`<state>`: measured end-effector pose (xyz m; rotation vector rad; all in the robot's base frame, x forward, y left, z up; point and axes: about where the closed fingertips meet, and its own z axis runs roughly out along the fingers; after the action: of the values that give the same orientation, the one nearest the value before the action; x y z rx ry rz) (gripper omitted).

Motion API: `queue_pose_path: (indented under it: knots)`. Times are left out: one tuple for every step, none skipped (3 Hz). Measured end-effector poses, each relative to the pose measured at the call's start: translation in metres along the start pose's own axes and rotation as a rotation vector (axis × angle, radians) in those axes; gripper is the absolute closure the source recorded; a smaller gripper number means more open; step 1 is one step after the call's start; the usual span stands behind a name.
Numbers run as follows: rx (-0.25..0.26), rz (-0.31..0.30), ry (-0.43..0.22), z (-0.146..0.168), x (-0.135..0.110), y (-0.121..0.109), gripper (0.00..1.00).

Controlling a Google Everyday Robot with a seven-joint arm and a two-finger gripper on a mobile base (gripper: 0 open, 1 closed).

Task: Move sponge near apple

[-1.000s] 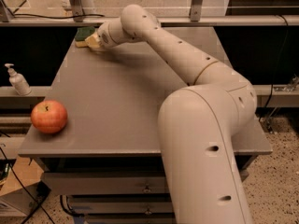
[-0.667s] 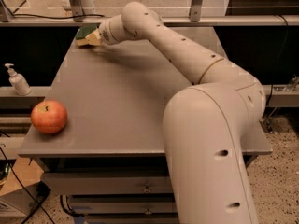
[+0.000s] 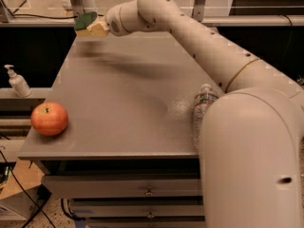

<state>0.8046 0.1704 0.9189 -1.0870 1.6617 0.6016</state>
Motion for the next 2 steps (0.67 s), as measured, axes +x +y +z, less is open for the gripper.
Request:
queue_pose_path:
  knots:
    - [-0.043,-0.059,0.006,-0.041,-0.007,0.025,1.0]
    - [-0.036,-0.045,0.016,-0.088,-0.006,0.049,1.0]
